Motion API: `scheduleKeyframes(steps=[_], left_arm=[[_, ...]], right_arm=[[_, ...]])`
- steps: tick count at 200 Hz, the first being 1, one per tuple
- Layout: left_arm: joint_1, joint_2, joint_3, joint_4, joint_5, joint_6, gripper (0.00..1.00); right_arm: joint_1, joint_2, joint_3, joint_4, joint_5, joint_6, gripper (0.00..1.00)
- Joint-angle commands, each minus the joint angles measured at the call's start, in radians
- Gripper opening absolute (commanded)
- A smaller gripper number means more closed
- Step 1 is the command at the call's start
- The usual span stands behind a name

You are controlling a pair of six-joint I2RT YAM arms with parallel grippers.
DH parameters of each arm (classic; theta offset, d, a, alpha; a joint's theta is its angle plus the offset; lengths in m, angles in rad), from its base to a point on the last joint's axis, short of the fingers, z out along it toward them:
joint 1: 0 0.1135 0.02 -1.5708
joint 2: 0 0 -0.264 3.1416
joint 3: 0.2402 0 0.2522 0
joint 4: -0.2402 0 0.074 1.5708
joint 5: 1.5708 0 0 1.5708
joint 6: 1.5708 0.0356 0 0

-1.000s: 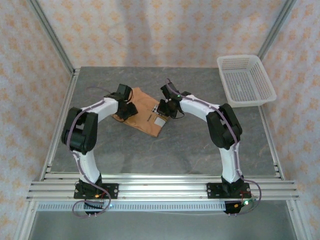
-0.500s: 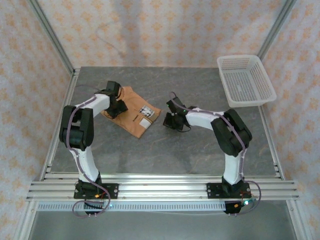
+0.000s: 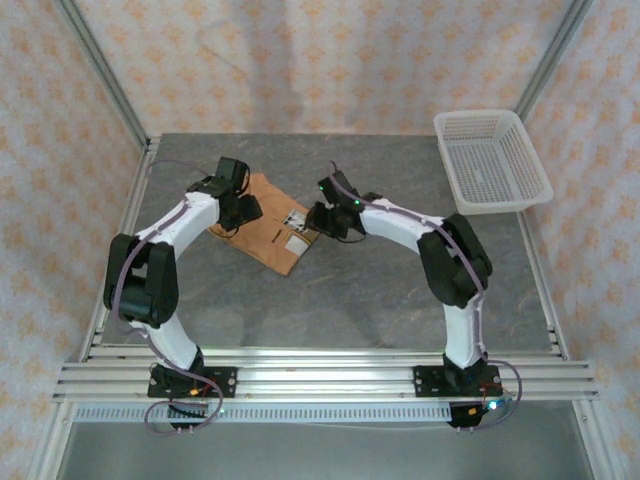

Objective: Fold the inside-out t-shirt

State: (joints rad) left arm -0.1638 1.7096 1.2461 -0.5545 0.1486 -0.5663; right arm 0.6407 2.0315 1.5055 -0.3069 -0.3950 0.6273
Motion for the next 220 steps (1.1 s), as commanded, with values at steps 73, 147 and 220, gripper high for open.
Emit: scheduleKeyframes(steps=[73, 147, 220], left_arm=[[0.091, 0.227, 0.036, 0.023, -0.004, 0.026, 0.49], [-0.086, 0.269, 0.153, 0.038, 0.060, 0.049, 0.47], [-0.031, 0.121, 0.345, -0.134, 0.101, 0.113, 0.64]], right_arm=[[0.001, 0.289, 0.104, -0.080, -0.033, 0.009, 0.24], [0.121, -0.172, -0.513, 0.120, 0.023, 0.117, 0.24], [0.093, -0.272, -0.278, -0.066, 0.175, -0.068, 0.42]])
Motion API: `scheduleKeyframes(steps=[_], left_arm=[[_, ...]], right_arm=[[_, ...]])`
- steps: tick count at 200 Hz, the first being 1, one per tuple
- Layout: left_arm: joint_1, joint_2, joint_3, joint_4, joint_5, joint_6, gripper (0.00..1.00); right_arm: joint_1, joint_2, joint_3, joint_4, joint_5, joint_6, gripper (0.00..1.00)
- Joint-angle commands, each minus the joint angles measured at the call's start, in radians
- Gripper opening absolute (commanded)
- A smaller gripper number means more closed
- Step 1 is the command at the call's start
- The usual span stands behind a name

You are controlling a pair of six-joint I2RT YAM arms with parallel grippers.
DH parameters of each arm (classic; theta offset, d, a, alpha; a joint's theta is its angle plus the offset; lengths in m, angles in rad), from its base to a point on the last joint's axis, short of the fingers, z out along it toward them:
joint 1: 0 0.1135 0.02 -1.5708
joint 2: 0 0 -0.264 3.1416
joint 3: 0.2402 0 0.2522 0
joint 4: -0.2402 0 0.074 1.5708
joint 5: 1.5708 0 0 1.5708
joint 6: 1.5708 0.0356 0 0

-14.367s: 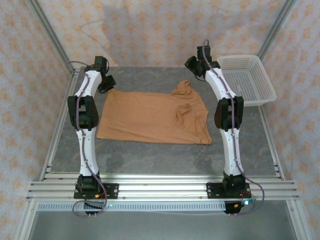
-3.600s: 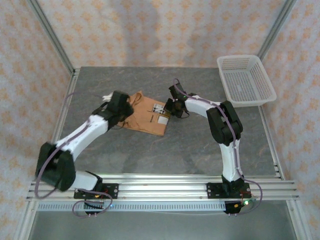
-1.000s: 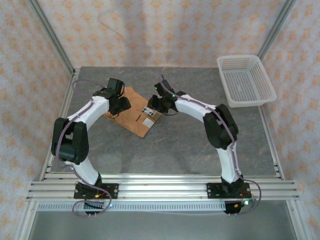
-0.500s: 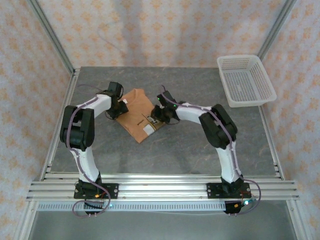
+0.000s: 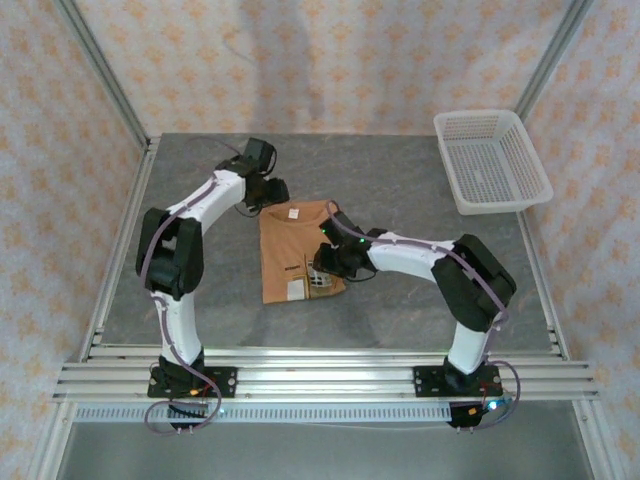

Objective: Fold the inside-out t-shirt

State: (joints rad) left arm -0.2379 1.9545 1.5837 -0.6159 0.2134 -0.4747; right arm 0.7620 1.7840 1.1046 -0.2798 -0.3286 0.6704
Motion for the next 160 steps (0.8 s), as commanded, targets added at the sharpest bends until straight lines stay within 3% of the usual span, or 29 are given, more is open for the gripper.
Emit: scheduleKeyframes(steps=[1, 24, 51, 85, 128, 160], left_arm=[[0.045, -0.127, 0.004, -0.069, 0.040, 0.020, 0.64], [0.090, -0.168, -0.068, -0.029, 0.133, 0.005, 0.65], [0.126, -0.162, -0.131, -0.004, 0.204, 0.008, 0.65], [0.150, -0.161, -0.197, 0.033, 0.238, 0.006, 0.65], [0.159, -0.130, -0.236, 0.069, 0.261, 0.001, 0.64], [0.159, -0.099, -0.241, 0.090, 0.271, -0.002, 0.63]], right_arm=[[-0.030, -0.022, 0.127, -0.094, 0.111, -0.116, 0.43], [-0.090, 0.068, 0.236, -0.115, 0.188, -0.201, 0.59], [-0.180, 0.211, 0.372, -0.123, 0.155, -0.240, 0.65], [-0.214, 0.362, 0.542, -0.210, 0.114, -0.280, 0.66], [-0.211, 0.429, 0.572, -0.166, 0.026, -0.229, 0.67], [-0.190, 0.463, 0.609, -0.146, 0.020, -0.216, 0.59]])
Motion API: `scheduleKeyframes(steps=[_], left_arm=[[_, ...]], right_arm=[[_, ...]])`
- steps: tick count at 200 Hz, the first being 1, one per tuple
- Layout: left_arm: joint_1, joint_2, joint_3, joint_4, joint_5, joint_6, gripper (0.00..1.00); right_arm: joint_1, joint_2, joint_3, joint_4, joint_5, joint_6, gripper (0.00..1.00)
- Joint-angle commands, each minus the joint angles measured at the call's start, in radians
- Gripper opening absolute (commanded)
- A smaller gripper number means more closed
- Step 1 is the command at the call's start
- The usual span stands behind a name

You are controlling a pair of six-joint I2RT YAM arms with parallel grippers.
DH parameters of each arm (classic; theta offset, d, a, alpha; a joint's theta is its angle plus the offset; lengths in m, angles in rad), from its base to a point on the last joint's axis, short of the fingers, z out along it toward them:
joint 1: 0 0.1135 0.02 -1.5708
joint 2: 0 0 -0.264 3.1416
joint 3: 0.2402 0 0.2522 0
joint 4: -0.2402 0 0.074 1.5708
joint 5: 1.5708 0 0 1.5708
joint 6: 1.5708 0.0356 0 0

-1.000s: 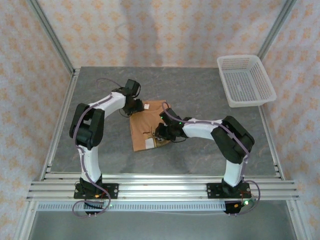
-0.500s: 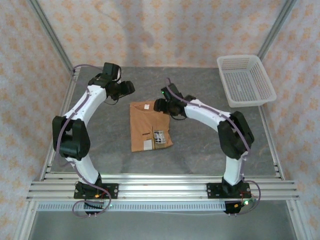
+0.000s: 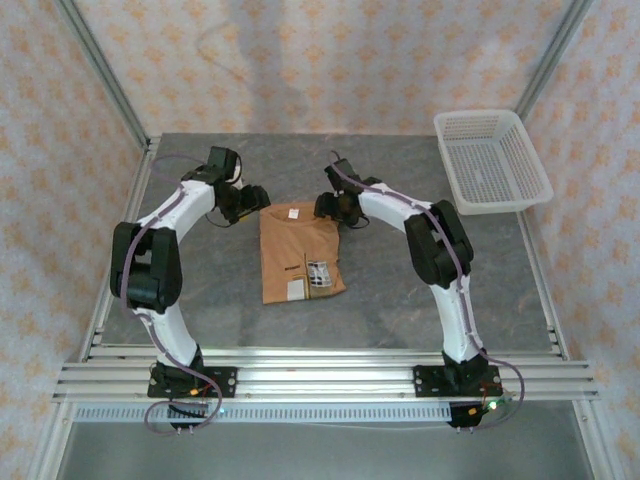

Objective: Fold the inside-out t-shirt

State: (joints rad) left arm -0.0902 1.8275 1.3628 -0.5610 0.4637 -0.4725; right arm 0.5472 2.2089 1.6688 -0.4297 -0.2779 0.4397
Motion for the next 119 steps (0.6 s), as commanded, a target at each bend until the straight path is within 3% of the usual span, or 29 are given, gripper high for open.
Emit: scheduleKeyframes(steps=[1, 43, 79, 119], left_arm=[[0.012, 0.029, -0.021, 0.035, 0.020, -0.005, 0.63], [0.015, 0.044, -0.021, 0.039, 0.018, -0.002, 0.61], [0.017, 0.066, -0.016, 0.022, -0.026, 0.022, 0.58], [0.017, 0.164, 0.033, 0.046, -0.011, 0.035, 0.58]], right_arm=[[0.026, 0.040, 0.046, 0.004, -0.030, 0.015, 0.58], [0.043, 0.107, 0.124, -0.062, 0.015, -0.007, 0.48], [0.041, 0.120, 0.124, -0.121, 0.074, -0.027, 0.15], [0.028, 0.068, 0.060, -0.073, 0.060, -0.023, 0.11]])
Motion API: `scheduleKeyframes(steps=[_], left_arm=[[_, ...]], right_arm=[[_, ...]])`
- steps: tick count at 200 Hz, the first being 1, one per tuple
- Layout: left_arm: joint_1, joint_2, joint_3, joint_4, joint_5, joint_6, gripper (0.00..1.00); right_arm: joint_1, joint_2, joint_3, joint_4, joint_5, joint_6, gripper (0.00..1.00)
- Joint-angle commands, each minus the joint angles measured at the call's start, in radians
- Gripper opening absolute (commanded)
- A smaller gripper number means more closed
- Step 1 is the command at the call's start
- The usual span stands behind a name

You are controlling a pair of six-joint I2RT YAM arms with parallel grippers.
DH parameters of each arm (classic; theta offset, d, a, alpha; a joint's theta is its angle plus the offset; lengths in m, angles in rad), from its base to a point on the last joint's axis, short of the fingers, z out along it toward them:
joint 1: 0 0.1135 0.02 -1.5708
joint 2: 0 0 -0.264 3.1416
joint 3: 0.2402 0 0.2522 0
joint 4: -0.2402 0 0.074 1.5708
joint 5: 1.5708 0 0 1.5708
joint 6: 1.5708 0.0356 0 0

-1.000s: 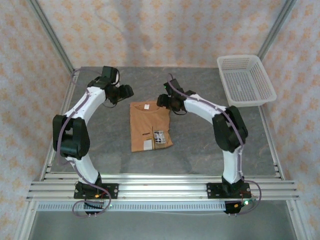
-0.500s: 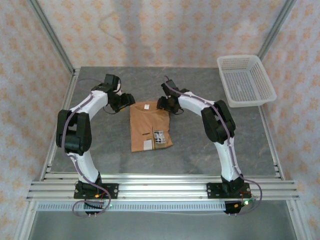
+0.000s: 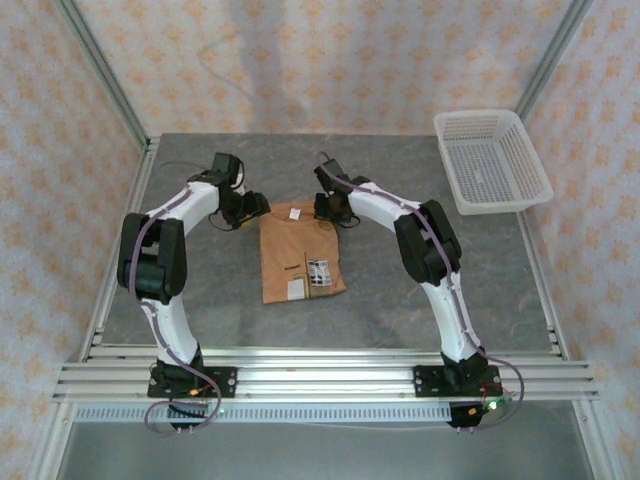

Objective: Fold the inside-out t-shirt

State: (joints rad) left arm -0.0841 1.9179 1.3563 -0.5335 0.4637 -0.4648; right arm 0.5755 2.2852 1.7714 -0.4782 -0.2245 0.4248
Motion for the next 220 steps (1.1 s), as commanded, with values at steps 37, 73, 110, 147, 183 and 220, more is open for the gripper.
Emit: scheduleKeyframes(steps=[37, 73, 110, 147, 183, 220], left_arm=[[0.009, 0.178, 0.124, 0.047, 0.042, 0.012, 0.53], [0.009, 0.240, 0.145, 0.085, 0.071, -0.036, 0.42], [-0.012, 0.242, 0.128, 0.148, 0.094, -0.091, 0.35], [-0.031, 0.239, 0.102, 0.201, 0.115, -0.131, 0.11], [-0.034, 0.229, 0.104, 0.175, 0.097, -0.132, 0.00], [-0.033, 0.157, 0.175, 0.094, 0.045, -0.116, 0.00]], right_arm=[[0.000, 0.003, -0.020, -0.034, -0.014, -0.011, 0.12], [0.000, 0.021, -0.008, -0.028, -0.037, -0.014, 0.12], [0.000, 0.049, 0.015, -0.025, -0.054, -0.013, 0.10], [-0.003, 0.060, 0.030, -0.022, -0.060, -0.012, 0.08], [-0.011, 0.055, 0.031, -0.026, -0.064, -0.015, 0.07], [-0.043, -0.009, 0.030, -0.007, -0.059, -0.011, 0.03]])
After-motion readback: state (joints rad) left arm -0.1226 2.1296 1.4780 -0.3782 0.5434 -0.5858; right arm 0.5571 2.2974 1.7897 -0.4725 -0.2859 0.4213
